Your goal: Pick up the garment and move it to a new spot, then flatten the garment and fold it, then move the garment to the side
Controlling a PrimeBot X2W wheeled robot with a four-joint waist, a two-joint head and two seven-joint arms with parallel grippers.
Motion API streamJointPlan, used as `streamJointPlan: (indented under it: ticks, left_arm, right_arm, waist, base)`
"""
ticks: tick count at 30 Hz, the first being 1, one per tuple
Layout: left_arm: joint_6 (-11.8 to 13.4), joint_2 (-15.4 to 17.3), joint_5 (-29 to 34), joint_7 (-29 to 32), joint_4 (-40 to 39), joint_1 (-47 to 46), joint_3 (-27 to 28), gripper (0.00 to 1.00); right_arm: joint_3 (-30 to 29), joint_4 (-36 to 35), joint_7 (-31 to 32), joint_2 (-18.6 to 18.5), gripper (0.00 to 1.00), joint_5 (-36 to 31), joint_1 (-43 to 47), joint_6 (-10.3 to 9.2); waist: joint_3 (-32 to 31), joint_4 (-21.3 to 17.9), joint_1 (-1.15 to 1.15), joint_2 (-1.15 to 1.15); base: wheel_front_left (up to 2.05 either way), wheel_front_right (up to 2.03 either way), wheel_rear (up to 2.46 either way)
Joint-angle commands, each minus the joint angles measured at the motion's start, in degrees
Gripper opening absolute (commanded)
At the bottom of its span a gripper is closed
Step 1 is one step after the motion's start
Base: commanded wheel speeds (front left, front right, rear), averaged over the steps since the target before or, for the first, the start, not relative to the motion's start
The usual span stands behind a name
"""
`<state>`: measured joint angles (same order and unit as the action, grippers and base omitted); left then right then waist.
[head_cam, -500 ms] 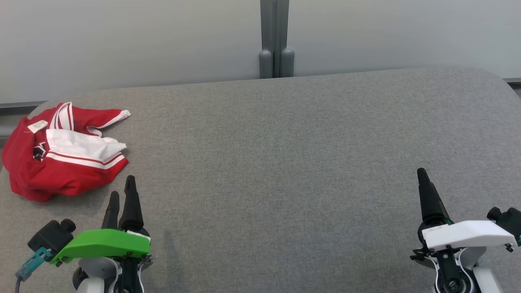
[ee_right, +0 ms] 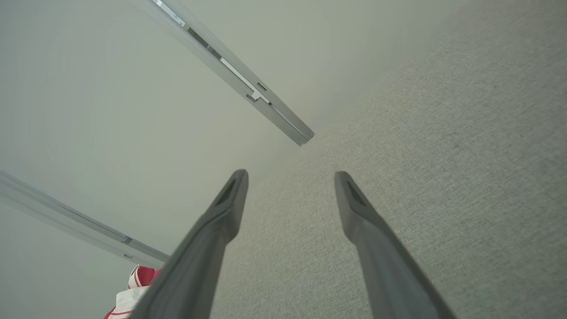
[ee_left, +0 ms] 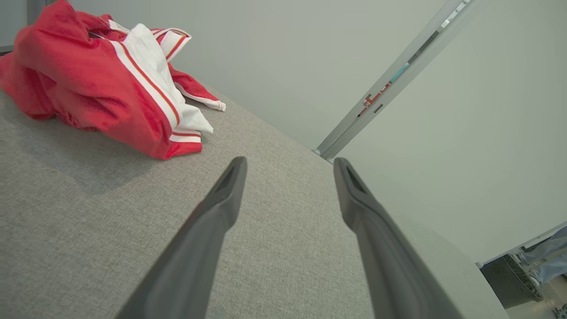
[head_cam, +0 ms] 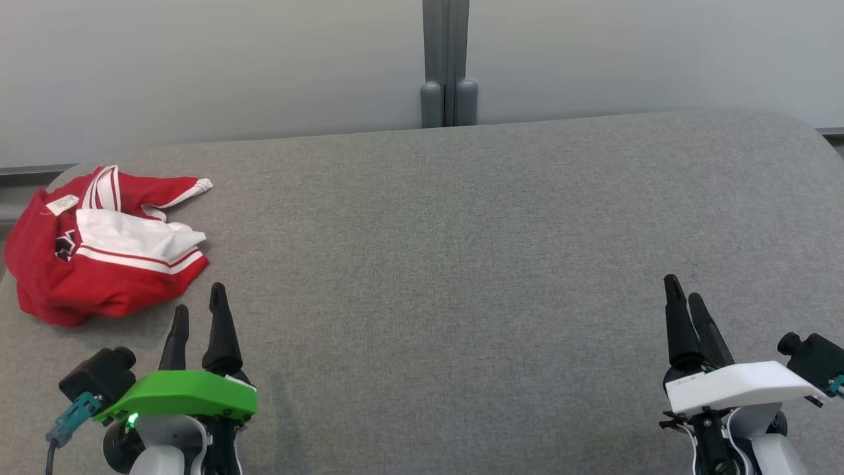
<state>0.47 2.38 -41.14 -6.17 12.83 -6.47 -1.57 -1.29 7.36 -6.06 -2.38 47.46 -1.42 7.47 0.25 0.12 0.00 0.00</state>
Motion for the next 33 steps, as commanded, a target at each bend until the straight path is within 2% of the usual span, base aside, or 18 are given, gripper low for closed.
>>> streamJointPlan:
  ticks: [1, 18, 33]
  left_arm:
    - [0.22, 0.47, 2.34, -0.57, -0.57, -1.53, -0.10, 1.00]
    - [1.23, 0.83, 13.64, -3.19, 1.38, -1.91, -1.16, 1.00]
    - [3.22, 1.75, 22.44, -3.77, 4.83, -2.63, -2.77, 1.00]
  right_arm:
    - [0.19, -0.99, -0.67, -0.38, 1.00, -1.85, 0.06, 0.02]
    - [1.49, -0.98, -3.29, -0.53, 1.00, -12.27, 0.94, 0.03]
    - [2.32, -0.75, -5.33, -1.00, 1.00, -21.73, 1.69, 0.02]
  waist:
    - [-0.02, 0.02, 0.00, 0.00]
    - [-0.20, 0.33, 0.00, 0.00]
    - [-0.40, 0.81, 0.00, 0.00]
  base:
    - [0.00, 0.00, 0.00]
    - [0.00, 0.00, 0.00]
    - [0.00, 0.00, 0.00]
